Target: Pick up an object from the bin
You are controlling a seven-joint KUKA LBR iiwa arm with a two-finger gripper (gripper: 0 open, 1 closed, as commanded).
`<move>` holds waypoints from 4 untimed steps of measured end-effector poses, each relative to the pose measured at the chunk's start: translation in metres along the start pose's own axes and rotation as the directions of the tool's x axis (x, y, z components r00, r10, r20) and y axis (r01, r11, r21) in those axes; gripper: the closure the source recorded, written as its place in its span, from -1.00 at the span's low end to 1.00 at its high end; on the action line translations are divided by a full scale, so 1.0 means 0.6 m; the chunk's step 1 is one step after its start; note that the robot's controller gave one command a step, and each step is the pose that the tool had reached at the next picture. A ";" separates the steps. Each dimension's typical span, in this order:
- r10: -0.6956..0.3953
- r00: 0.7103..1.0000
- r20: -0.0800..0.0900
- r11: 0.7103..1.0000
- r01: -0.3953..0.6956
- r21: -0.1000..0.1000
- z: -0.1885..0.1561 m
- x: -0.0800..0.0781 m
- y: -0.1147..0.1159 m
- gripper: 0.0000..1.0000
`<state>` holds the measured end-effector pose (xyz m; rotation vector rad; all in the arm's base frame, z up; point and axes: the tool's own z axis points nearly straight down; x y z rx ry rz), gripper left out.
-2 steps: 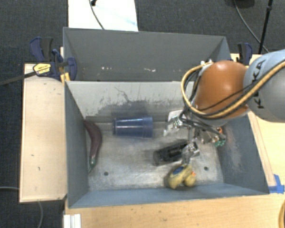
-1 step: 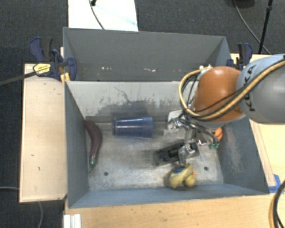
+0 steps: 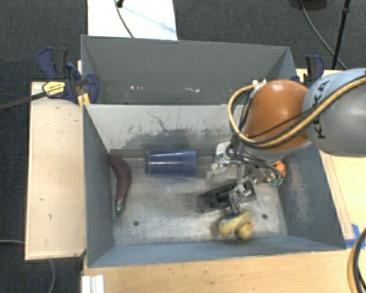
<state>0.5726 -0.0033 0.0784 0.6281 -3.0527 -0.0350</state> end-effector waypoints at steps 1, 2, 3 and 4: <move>0.000 1.000 0.000 1.000 0.000 0.000 0.000 0.000 0.000 1.00; -0.001 1.000 -0.002 1.000 0.001 0.002 -0.004 0.002 0.002 1.00; -0.004 1.000 -0.004 1.000 0.004 0.011 -0.021 0.009 0.000 1.00; -0.003 1.000 0.012 1.000 0.002 0.021 -0.055 0.008 -0.002 1.00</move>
Offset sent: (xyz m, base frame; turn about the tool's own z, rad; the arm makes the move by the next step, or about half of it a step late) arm 0.0000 0.0001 0.0278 0.0002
